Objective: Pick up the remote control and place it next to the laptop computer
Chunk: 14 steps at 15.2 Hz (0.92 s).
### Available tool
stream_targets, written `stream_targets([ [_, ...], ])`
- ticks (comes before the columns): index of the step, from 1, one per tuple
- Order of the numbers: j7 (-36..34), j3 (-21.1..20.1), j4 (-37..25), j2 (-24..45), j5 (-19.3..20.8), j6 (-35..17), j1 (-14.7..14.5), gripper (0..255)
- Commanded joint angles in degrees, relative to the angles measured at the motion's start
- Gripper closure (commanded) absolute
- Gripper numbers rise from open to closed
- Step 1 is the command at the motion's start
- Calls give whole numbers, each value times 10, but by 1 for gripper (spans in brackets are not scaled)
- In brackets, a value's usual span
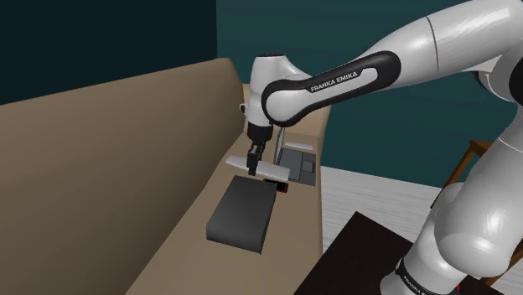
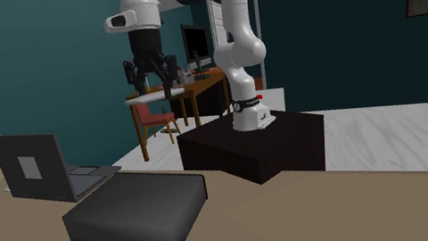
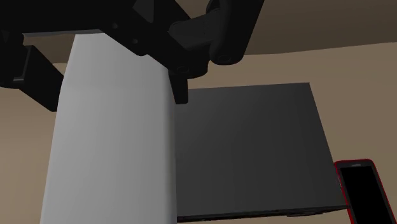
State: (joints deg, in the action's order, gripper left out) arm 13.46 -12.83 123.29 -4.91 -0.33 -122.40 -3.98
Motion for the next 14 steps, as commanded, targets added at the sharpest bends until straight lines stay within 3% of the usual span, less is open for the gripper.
stream_targets([
  [1, 35, 17, 22, -25, -7, 1, 13, 255],
  [14, 224, 134, 109, -106, -4, -2, 88, 255],
])
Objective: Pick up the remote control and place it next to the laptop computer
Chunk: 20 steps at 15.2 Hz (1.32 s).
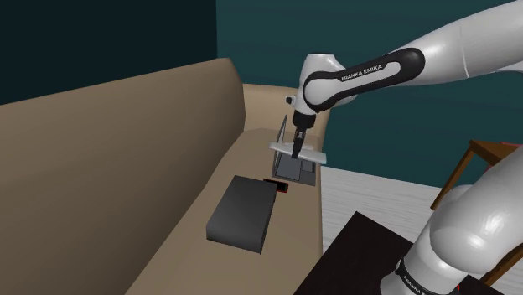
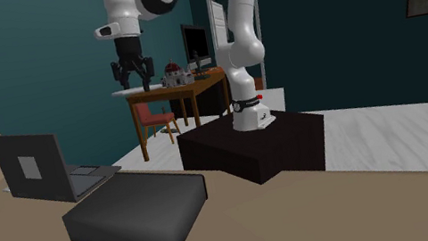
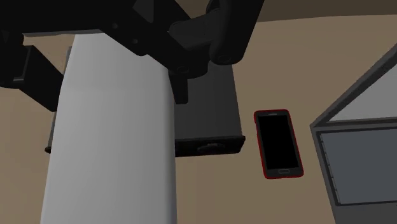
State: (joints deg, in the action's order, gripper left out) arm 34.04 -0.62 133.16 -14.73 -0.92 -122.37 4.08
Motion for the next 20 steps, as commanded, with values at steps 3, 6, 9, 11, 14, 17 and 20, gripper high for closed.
stream_targets([
  [3, 62, 40, 14, -12, 8, -1, 26, 255],
  [6, 106, 69, 12, -11, 13, 0, 44, 255],
  [9, 150, 99, 5, -5, 18, 2, 62, 255],
  [11, 179, 118, -4, 2, 20, 3, 73, 255],
  [14, 225, 147, -21, 18, 21, 5, 90, 255],
  [17, 271, 175, -45, 39, 18, 8, 106, 255],
  [20, 289, 185, -44, 54, 14, -6, 111, 255],
])
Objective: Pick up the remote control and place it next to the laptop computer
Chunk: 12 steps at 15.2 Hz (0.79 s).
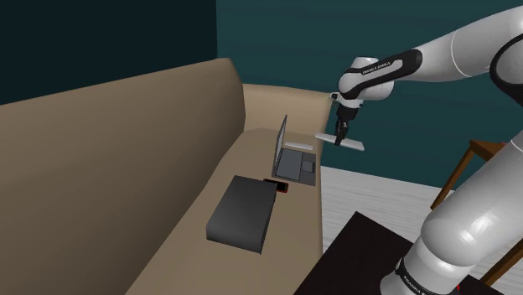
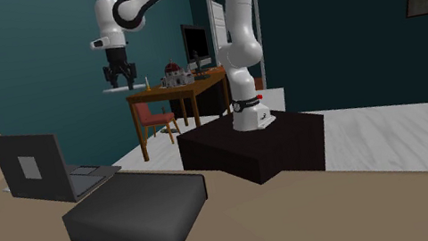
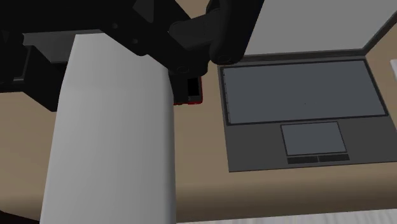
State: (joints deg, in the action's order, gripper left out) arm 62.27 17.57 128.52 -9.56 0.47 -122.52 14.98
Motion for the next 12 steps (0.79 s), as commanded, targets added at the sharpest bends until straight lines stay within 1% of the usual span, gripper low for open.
stream_targets([
  [1, 8, 4, 7, 5, -1, -12, 2, 255],
  [12, 23, 9, 53, 48, -19, -99, 1, 255],
])
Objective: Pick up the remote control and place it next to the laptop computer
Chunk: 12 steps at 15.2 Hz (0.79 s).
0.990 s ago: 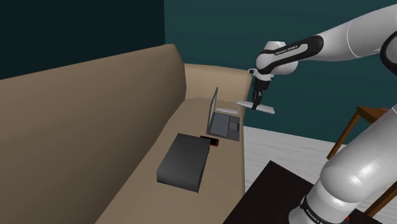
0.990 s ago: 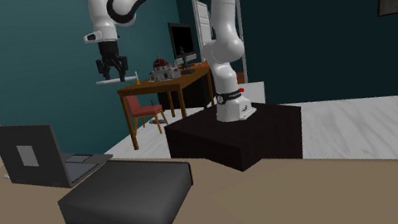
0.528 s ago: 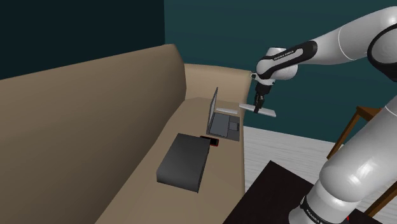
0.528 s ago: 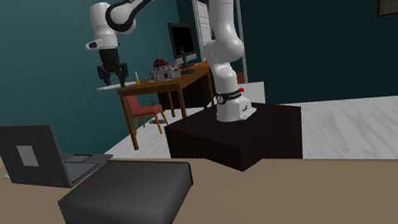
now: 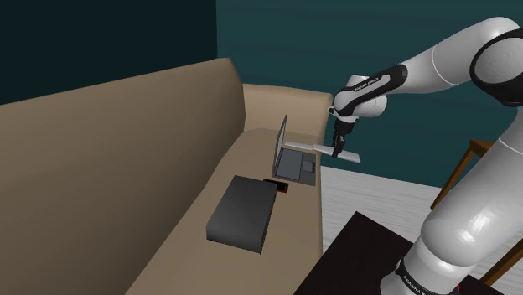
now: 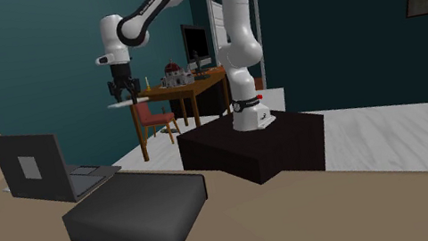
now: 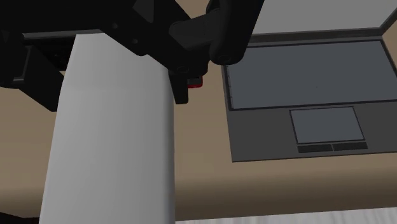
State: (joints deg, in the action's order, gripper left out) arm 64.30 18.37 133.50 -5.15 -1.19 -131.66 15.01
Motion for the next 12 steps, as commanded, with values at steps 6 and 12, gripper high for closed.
stream_targets([
  [6, 15, 3, 22, 34, -17, -55, -1, 255],
  [12, 32, 2, 36, 70, -38, -101, -1, 255],
])
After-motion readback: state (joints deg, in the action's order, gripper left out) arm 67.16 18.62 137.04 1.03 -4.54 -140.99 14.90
